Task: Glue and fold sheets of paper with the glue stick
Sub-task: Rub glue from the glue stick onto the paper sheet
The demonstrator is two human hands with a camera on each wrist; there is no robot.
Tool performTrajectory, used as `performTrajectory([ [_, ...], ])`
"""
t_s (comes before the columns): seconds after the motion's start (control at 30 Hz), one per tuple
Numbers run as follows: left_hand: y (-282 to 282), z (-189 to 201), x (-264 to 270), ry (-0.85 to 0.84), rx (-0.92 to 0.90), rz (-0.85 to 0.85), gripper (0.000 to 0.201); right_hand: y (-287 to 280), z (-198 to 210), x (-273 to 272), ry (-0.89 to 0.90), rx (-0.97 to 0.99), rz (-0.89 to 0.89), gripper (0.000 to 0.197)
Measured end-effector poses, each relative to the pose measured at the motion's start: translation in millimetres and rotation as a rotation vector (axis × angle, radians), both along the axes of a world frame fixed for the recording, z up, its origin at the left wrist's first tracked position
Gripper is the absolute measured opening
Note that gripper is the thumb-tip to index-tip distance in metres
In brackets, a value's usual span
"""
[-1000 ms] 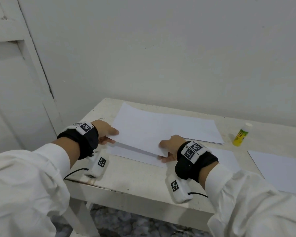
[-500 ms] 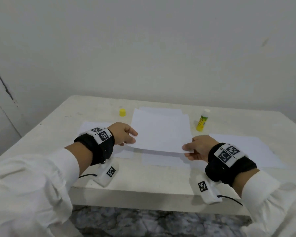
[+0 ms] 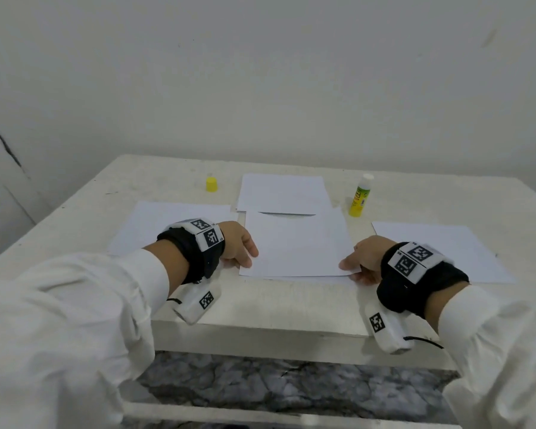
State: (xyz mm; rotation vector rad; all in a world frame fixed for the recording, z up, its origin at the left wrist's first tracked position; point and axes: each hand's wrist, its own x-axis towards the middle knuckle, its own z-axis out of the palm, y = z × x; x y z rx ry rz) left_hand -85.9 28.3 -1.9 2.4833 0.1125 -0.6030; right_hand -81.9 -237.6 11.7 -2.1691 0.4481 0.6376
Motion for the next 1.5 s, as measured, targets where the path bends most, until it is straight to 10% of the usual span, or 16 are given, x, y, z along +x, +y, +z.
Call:
performTrajectory([
  [1.5, 3.3, -1.7, -2.9, 0.058, -0.156, 0.036, 0.011, -0.9, -9.2, 8.3, 0.026, -0.061, 0.042, 0.017],
])
